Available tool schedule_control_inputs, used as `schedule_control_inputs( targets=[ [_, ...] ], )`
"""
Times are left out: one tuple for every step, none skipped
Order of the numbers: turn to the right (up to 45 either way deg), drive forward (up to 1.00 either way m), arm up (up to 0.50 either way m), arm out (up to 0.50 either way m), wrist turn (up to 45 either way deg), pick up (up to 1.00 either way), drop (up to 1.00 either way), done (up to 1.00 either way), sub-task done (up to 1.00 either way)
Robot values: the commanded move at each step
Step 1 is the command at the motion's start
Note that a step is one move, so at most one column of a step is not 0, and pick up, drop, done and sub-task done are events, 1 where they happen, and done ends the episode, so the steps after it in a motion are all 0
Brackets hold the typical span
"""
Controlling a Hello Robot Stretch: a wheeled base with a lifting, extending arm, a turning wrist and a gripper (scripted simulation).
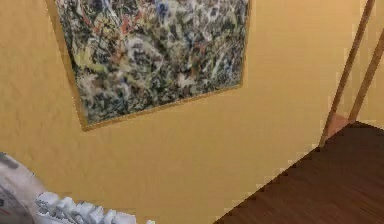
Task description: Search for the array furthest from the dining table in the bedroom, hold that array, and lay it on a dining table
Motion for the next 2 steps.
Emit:
schedule_control_inputs(
  targets=[
    [45.0, 0.0, 0.0, 0.0, 0.0, 0.0, 0.0, 0.0, 0.0],
    [6.0, 0.0, 0.0, 0.0, 0.0, 0.0, 0.0, 0.0, 0.0]
  ],
)
